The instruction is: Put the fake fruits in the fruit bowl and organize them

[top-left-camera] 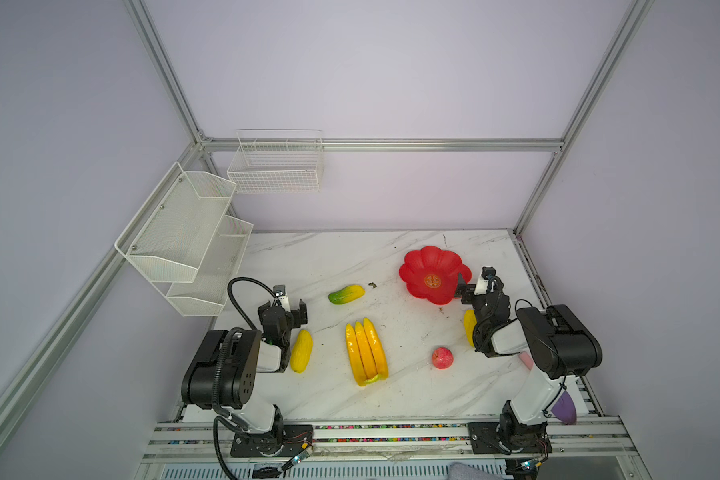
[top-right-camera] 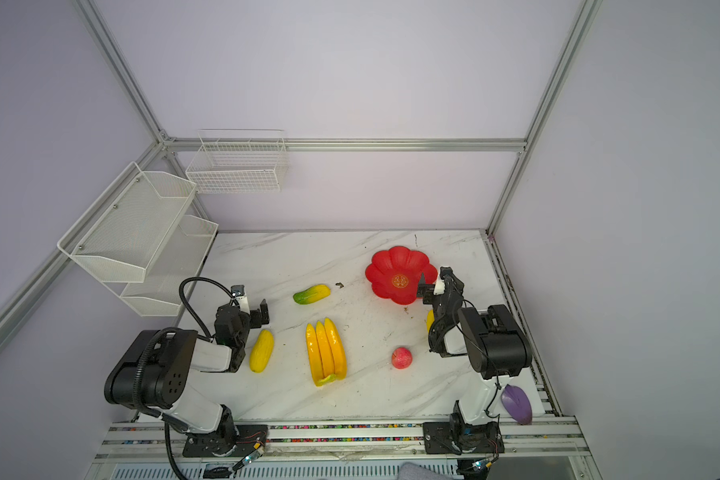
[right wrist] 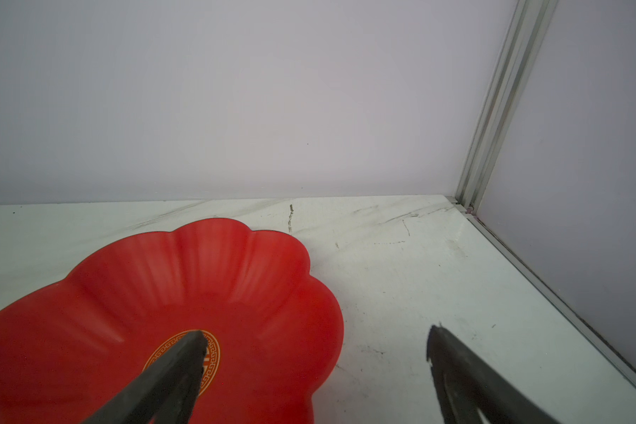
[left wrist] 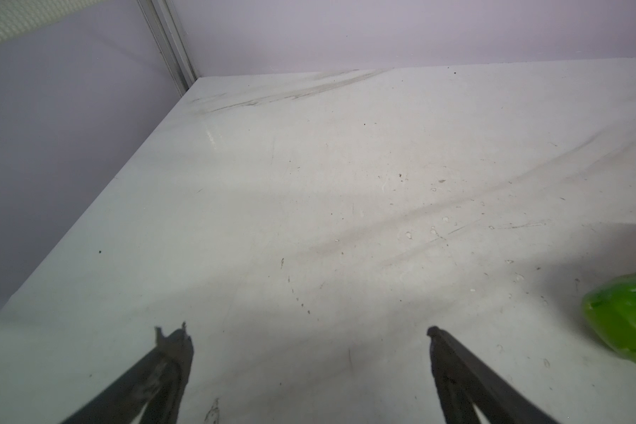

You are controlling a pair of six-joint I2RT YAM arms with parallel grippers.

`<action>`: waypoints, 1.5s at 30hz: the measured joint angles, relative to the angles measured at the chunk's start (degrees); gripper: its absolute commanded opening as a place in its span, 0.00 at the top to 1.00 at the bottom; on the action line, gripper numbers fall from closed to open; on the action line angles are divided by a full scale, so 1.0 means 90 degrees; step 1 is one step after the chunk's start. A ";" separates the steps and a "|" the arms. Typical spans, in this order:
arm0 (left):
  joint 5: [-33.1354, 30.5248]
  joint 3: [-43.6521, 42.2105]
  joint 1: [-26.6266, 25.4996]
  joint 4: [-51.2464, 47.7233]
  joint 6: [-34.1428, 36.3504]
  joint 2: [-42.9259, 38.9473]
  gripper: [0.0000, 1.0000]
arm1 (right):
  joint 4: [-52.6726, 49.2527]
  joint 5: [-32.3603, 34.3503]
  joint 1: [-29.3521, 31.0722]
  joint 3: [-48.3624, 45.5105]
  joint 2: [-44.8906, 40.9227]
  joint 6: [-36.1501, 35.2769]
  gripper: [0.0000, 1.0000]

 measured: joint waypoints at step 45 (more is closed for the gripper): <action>0.1591 0.1299 -0.1923 -0.7286 -0.2433 -0.6348 0.00 | -0.6450 -0.4121 0.4466 0.0908 -0.4755 -0.1445 0.06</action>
